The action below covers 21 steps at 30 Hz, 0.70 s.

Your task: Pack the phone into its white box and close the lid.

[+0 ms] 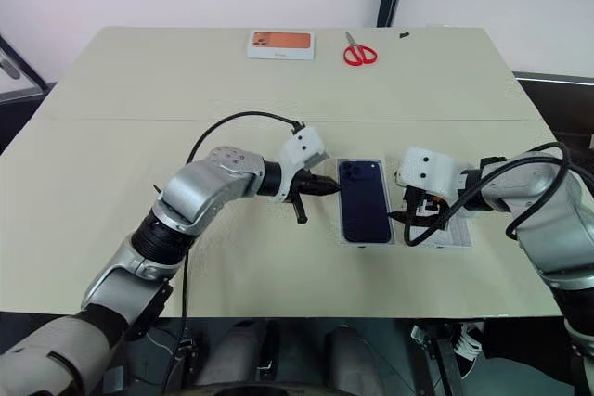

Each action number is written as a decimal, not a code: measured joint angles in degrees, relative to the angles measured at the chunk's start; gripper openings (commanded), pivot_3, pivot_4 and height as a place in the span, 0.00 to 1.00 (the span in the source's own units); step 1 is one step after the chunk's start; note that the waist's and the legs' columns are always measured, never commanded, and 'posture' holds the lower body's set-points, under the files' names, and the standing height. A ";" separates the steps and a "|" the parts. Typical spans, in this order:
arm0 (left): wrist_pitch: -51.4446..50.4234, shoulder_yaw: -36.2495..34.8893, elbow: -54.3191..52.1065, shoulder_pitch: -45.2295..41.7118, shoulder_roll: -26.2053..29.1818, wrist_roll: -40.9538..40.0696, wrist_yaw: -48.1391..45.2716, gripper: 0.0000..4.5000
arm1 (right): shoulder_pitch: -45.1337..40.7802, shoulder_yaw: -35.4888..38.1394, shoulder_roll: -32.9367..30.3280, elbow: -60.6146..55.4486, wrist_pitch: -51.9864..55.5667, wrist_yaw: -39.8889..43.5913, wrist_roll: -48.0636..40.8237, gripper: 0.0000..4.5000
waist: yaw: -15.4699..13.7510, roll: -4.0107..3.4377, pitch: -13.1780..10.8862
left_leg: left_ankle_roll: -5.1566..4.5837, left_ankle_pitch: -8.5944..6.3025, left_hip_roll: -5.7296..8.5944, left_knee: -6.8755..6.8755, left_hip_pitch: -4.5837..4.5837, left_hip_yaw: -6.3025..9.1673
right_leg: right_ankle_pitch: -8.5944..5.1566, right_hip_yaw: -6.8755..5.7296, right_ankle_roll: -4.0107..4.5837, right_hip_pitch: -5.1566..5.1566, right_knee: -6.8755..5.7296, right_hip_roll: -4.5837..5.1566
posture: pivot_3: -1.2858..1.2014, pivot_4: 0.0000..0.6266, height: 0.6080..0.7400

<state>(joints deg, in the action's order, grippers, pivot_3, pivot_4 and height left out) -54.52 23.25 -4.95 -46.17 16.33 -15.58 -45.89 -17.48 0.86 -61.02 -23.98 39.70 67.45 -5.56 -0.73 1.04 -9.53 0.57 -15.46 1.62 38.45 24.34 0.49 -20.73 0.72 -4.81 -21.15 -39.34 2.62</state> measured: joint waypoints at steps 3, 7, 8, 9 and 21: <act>1.78 -0.66 1.39 -0.01 0.82 0.13 0.00 0.00 | 0.02 0.09 0.64 0.92 4.30 -2.77 -0.58 1.00 | 0.04 0.00 0.00 | -0.01 0.00 0.00 0.07 0.00 0.00 | 0.00 0.00 0.00 0.00 -0.05 0.00 | 0.52 0.24 1.00; 9.28 -2.99 4.89 -1.42 -0.08 1.64 2.17 0.00 | -3.69 0.06 4.66 3.63 15.74 -8.65 -2.55 1.00 | 0.04 0.00 0.00 | -0.05 -0.03 -0.01 0.23 0.08 0.00 | 0.00 0.00 0.00 -0.06 -0.14 0.00 | 0.52 0.24 1.00; 11.69 -3.89 5.40 -1.66 -0.13 2.20 2.67 0.00 | -4.58 0.06 5.27 4.02 18.54 -9.93 -2.90 1.00 | 0.04 -0.01 0.00 | -0.05 -0.03 -0.01 0.23 0.09 0.00 | 0.00 0.00 0.00 -0.07 -0.14 0.00 | 0.52 0.24 1.00; 14.52 -4.82 6.17 -1.78 0.01 2.66 3.08 0.00 | -5.69 0.06 5.96 4.28 21.94 -11.30 -3.36 1.00 | 0.04 -0.01 0.00 | -0.05 -0.03 -0.01 0.24 0.09 0.00 | 0.00 0.00 0.00 -0.07 -0.14 0.00 | 0.52 0.24 1.00; 28.82 -10.98 3.97 8.66 12.46 -2.72 -15.76 0.00 | -14.17 0.77 11.08 5.76 51.19 -22.63 -10.47 1.00 | 0.11 -0.08 0.03 | -0.08 -0.05 -0.02 0.21 0.15 0.00 | 0.00 0.02 0.01 -0.18 -0.17 0.02 | 0.52 0.24 1.00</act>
<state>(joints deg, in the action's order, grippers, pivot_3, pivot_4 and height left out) -25.70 12.27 -0.98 -37.52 28.79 -18.30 -61.65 -31.64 1.63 -49.94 -18.22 90.90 44.81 -16.03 -0.62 0.96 -9.50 0.50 -15.52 1.60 38.66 24.49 0.49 -20.72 0.74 -4.80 -21.33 -39.51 2.63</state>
